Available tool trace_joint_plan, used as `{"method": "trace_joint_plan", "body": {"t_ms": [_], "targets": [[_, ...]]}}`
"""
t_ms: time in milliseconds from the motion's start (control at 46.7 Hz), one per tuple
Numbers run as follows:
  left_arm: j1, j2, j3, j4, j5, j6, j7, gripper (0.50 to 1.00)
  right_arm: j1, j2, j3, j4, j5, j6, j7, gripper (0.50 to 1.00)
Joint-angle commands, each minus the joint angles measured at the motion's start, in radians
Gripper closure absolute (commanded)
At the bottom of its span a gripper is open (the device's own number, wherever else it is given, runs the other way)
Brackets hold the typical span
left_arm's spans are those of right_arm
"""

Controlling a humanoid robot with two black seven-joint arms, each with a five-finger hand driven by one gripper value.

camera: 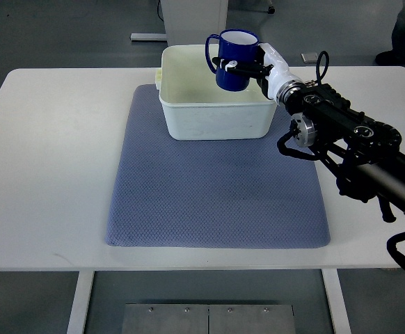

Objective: Place cup in box with right hand

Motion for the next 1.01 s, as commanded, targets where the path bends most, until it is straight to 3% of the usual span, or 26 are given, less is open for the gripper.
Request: {"method": "trace_joint_plan", "body": {"t_ms": [0,64,128,621,984], "targets": [[0.0,0.0,0.0,0.0,0.001,0.0,0.0,0.5,-0.001,0.0,-0.001,0.004,0.0,0.002,-0.002,0.607],[0.0,0.0,0.0,0.0,0.0,0.0,0.0,0.5,-0.001,0.0,-0.001,0.012,0.0,0.005,-0.006,0.519],[0.0,0.0,0.0,0.0,0.0,0.0,0.0,0.5,0.001,0.0,-0.001,0.021,0.0,0.008,-0.008,0.503],[0.0,0.0,0.0,0.0,0.0,0.0,0.0,0.5,0.005,-0.015,0.012,0.029,0.0,0.012,-0.003,0.5],[0.0,0.0,0.0,0.0,0.0,0.0,0.0,0.5,0.001,-0.08,0.181,0.03,0.064,0.012,-0.034,0.5]]}}
